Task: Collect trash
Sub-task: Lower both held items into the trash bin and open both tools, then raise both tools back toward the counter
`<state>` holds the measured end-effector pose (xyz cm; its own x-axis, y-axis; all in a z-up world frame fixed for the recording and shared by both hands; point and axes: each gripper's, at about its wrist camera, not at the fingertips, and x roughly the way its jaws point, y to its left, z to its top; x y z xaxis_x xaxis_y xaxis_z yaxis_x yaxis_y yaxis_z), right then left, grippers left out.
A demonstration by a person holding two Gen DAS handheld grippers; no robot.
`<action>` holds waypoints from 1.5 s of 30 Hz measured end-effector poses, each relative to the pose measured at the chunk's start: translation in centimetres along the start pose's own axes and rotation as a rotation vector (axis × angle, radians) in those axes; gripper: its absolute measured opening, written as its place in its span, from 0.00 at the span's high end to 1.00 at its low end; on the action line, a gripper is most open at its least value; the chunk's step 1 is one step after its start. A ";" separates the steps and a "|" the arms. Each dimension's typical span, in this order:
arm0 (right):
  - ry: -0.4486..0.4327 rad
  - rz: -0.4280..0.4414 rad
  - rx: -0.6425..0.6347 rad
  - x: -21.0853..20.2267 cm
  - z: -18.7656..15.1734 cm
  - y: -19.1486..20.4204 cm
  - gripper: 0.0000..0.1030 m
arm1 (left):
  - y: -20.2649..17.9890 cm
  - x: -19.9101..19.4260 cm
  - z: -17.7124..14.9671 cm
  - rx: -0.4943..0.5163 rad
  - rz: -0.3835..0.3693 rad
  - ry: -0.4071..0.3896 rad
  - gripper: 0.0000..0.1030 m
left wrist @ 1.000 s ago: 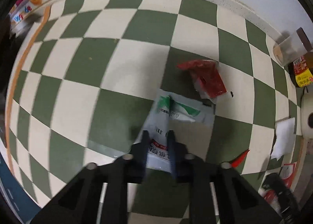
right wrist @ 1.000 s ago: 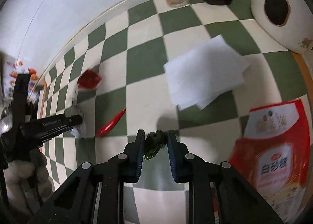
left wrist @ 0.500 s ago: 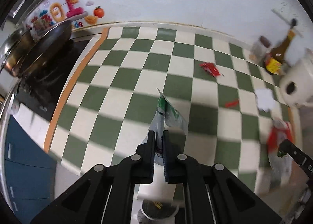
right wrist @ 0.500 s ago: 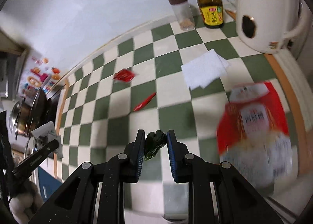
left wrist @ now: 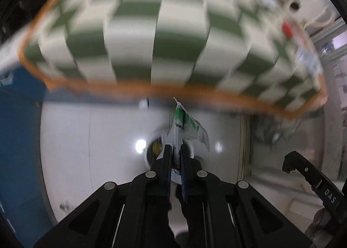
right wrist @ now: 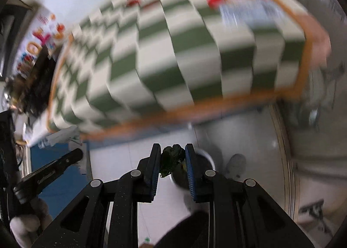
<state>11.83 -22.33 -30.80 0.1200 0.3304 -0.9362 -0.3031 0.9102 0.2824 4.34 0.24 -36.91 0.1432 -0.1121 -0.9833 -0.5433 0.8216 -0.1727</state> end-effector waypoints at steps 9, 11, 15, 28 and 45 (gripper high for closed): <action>0.229 -0.011 0.070 16.6 -10.7 -7.0 0.77 | 2.7 19.6 -3.5 -0.114 -0.060 0.279 0.95; 0.254 -0.006 0.092 20.7 -12.1 -8.5 0.77 | 2.6 23.9 -3.8 -0.098 -0.059 0.312 0.94; 0.324 -0.002 0.144 30.0 -14.8 -12.1 0.77 | 2.6 31.5 -4.5 -0.058 -0.041 0.361 0.89; 0.416 -0.072 0.125 42.3 -17.7 -15.1 0.43 | 6.3 37.3 -7.5 -0.072 0.118 0.281 0.07; 0.345 -0.239 -0.096 37.2 -17.7 -11.2 0.00 | 5.4 29.2 -9.3 -0.017 0.269 0.156 0.07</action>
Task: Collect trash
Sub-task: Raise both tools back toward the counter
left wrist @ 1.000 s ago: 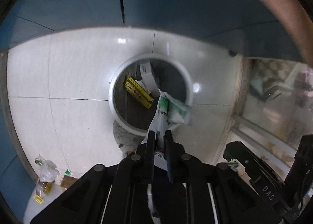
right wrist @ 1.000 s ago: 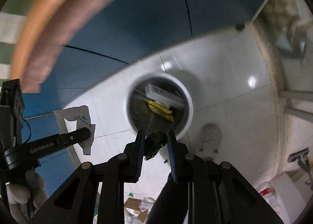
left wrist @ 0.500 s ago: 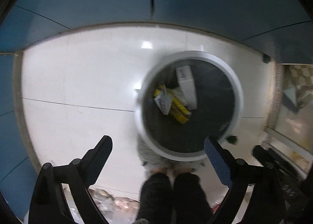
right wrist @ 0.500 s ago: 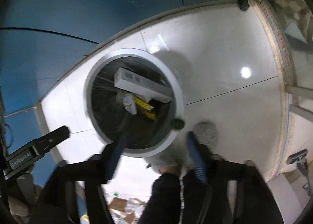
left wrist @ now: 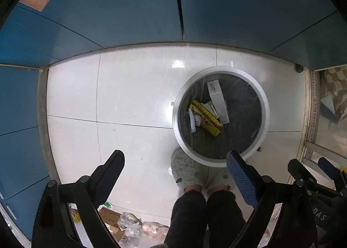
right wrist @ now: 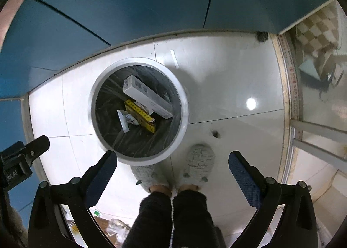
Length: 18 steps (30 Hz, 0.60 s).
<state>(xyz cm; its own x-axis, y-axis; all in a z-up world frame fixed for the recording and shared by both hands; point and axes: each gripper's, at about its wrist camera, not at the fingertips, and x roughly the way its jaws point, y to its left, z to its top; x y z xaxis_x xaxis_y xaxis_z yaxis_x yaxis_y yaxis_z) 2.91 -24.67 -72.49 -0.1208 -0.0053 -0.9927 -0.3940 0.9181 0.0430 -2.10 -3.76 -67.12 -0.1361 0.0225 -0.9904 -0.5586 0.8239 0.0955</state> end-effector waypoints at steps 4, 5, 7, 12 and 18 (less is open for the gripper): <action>-0.020 -0.010 -0.023 -3.5 -0.8 0.2 0.00 | 0.0 -3.3 -1.2 0.007 -0.005 -0.013 0.07; -0.022 -0.009 -0.025 -4.6 -1.0 0.2 0.00 | 0.1 -4.7 -1.7 0.008 -0.010 -0.018 0.07; -0.040 -0.009 -0.033 -7.4 -1.5 0.1 0.00 | 0.1 -6.8 -2.3 0.010 -0.011 -0.028 0.07; -0.087 -0.016 -0.066 -14.9 -3.0 0.3 0.00 | 0.3 -12.9 -4.3 0.017 -0.023 -0.053 0.07; -0.115 0.013 -0.084 -24.7 -5.6 0.4 0.00 | 1.3 -21.2 -6.7 0.024 -0.033 -0.096 0.07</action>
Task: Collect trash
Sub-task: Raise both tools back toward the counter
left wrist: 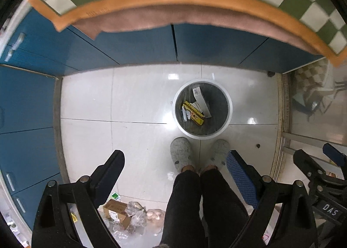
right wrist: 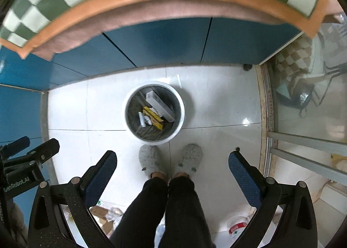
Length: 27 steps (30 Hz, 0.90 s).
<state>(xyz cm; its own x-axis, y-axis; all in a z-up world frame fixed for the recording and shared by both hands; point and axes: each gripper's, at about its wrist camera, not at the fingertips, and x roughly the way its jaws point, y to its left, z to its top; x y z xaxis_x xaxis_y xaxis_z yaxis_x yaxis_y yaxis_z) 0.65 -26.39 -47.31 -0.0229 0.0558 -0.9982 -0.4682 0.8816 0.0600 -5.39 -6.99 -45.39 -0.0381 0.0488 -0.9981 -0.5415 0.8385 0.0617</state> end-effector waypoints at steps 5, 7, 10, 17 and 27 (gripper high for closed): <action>-0.039 0.039 0.011 -8.4 -1.3 0.7 0.00 | 1.1 -7.5 -1.2 0.004 0.020 -0.067 0.07; -0.054 0.072 0.022 -11.8 -1.6 1.0 0.00 | 1.4 -10.1 -1.2 0.006 0.037 -0.116 0.07; -0.097 0.119 0.043 -16.4 -1.5 1.5 0.00 | 1.9 -14.7 -0.4 0.007 0.027 -0.227 0.07; -0.292 0.196 0.113 -25.9 2.1 1.4 0.00 | 2.5 -23.3 5.5 -0.023 0.054 -0.507 0.07; -0.426 0.221 0.288 -32.1 13.9 -6.6 0.00 | -1.9 -26.5 17.5 0.025 0.065 -0.561 0.00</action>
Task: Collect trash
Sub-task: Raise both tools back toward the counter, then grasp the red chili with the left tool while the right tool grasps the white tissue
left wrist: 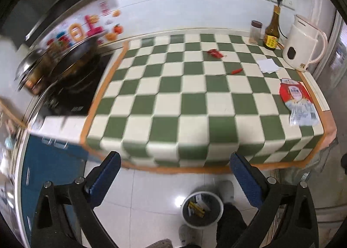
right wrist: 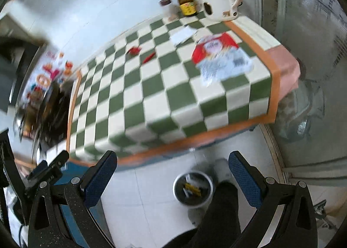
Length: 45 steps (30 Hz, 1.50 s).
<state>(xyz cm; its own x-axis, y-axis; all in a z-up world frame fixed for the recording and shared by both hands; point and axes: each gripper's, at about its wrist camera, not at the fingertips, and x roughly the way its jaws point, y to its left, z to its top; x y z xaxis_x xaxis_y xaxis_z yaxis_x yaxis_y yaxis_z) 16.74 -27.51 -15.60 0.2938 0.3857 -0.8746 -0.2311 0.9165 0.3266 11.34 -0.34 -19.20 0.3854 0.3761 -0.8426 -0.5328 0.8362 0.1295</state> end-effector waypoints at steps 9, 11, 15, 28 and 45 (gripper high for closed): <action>0.087 0.025 0.028 11.3 17.0 -4.7 0.14 | -12.3 13.5 13.7 0.360 0.019 0.109 0.05; 0.120 0.011 0.014 14.2 20.4 -5.4 0.21 | -14.8 17.5 15.8 0.427 0.001 0.173 0.15; 0.179 0.012 0.000 19.2 26.9 -6.4 0.22 | -17.9 23.8 18.2 0.506 -0.042 0.292 0.25; 0.244 0.021 -0.067 29.0 36.3 -4.7 0.22 | -14.5 28.4 19.9 0.176 -0.100 0.463 0.93; 0.175 -0.192 -0.401 37.9 35.5 4.2 0.81 | -5.3 25.9 15.7 -0.293 -0.012 0.453 0.93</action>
<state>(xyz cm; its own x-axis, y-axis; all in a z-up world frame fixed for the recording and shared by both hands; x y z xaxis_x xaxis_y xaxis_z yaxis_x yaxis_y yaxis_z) 59.82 -5.32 -34.62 0.2133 0.1584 -0.9640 -0.5374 0.8431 0.0196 35.99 11.25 -33.53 0.0633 0.1033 -0.9926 -0.7432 0.6687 0.0221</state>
